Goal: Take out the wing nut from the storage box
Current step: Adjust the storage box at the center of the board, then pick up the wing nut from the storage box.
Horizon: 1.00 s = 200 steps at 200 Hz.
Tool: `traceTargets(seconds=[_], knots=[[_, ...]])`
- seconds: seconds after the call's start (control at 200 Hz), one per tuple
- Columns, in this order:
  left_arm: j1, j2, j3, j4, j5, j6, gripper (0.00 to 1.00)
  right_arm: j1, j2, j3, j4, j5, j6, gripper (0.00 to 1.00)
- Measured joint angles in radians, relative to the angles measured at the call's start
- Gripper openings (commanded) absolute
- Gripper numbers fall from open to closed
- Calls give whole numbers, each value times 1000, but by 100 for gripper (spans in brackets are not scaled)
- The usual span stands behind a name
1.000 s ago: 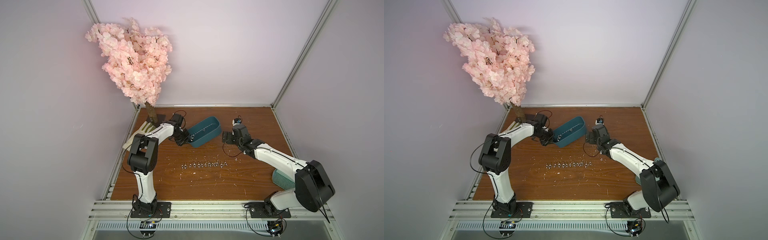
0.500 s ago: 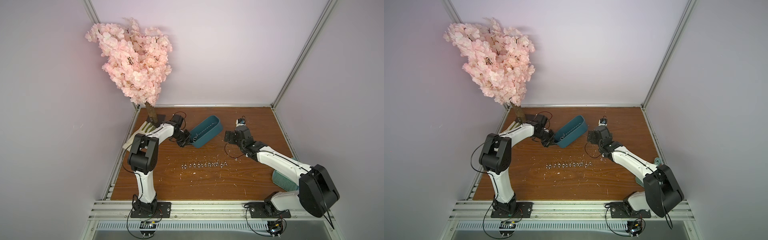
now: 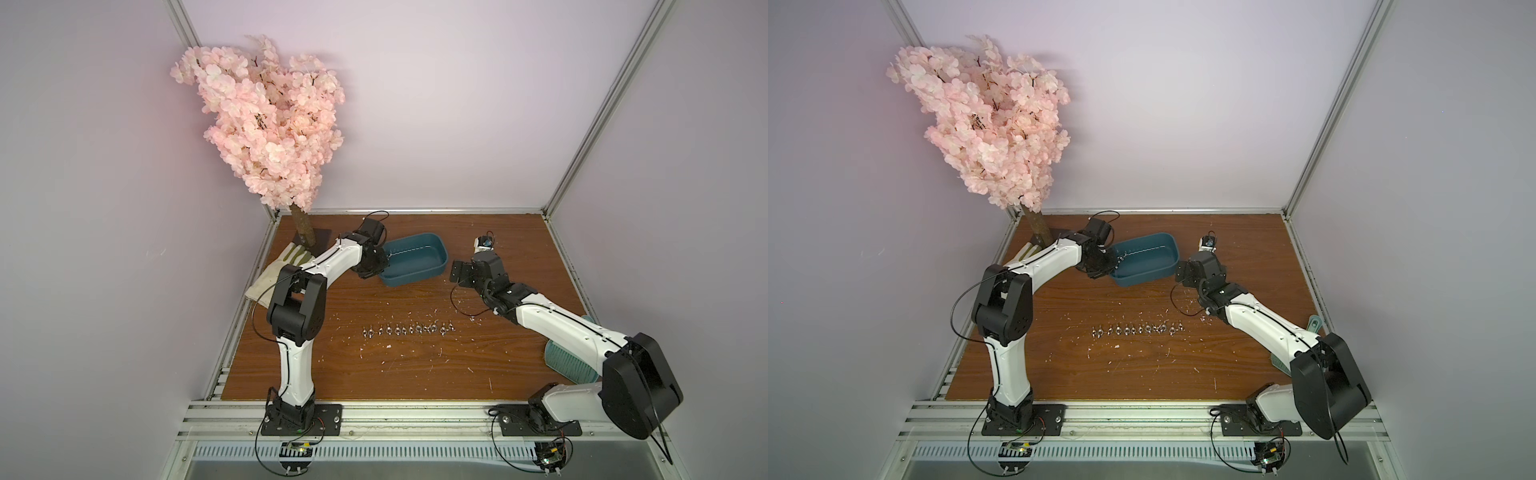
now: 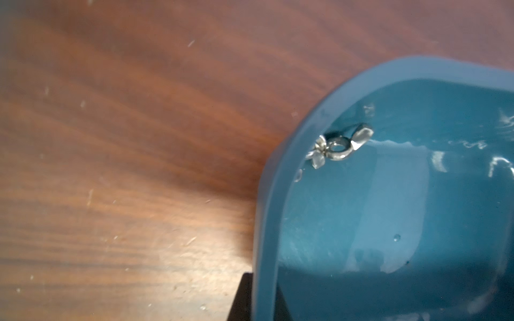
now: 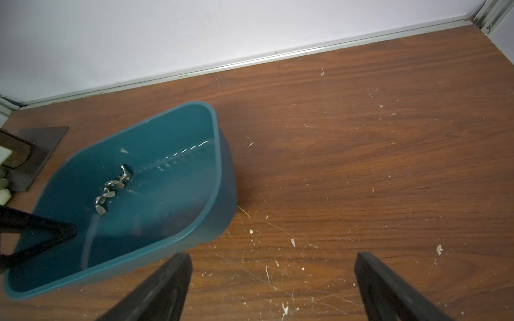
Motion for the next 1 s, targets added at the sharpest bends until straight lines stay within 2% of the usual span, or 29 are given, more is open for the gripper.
traceTargets(seconds=[0.2,0.36,0.676,0.746,0.911,1.001], knots=[[-47,17,13,0,-106,97,2,0,2,17,-10,-16,-3,99],[-48,43,13,2,-133,137,5,0,21,39,-8,-58,-11,99],[-49,61,13,17,-135,166,36,0,64,76,-13,-130,-19,99],[-49,61,13,18,-135,167,38,0,67,81,-13,-135,-19,99],[-49,59,13,19,-135,169,55,0,85,105,-10,-162,-27,99],[-49,49,13,19,-136,171,59,0,107,121,-3,-192,-36,99]])
